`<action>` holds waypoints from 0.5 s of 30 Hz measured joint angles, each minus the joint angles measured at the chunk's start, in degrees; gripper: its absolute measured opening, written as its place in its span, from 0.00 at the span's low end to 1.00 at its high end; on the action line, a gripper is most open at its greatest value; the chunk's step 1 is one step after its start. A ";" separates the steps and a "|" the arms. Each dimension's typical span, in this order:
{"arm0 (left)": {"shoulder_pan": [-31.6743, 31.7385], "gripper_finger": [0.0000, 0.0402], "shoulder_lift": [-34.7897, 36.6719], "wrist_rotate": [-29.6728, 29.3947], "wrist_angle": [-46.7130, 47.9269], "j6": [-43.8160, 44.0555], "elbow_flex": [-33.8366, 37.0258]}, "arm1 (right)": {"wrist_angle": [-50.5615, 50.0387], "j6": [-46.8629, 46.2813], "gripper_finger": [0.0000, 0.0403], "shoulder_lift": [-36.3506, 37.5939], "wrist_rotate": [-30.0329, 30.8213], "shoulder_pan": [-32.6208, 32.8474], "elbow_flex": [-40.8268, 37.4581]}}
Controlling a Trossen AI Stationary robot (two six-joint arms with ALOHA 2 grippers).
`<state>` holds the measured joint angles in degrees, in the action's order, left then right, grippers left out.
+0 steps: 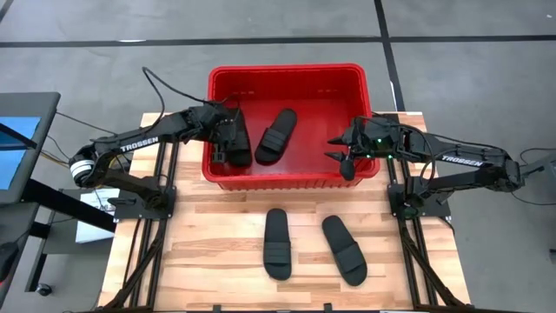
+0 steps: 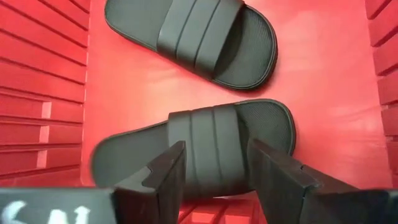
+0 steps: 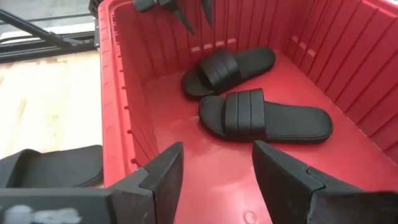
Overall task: Pick and place slides into bin
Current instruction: Put the black slipper into the red bin
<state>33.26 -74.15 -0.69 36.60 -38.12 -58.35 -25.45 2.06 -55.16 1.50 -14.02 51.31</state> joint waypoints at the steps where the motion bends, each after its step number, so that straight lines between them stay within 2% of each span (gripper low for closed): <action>1: 0.00 0.41 0.00 -0.01 0.00 -0.01 0.00 | 0.00 0.00 0.45 0.00 0.02 0.00 0.00; 7: 0.00 0.41 0.00 -1.47 0.25 -0.29 -1.15 | 0.00 0.08 0.45 0.00 0.02 -0.01 0.00; 10: 0.00 0.41 0.00 -1.48 0.32 -0.25 -4.39 | 0.04 0.07 0.45 -0.01 0.00 0.00 0.00; 15: -0.44 0.41 0.00 1.83 0.55 0.90 -11.53 | -0.17 0.05 0.45 0.00 0.00 0.00 0.00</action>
<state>32.82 -74.15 1.13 37.15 -37.22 -69.88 -25.62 2.11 -55.16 1.50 -14.02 51.31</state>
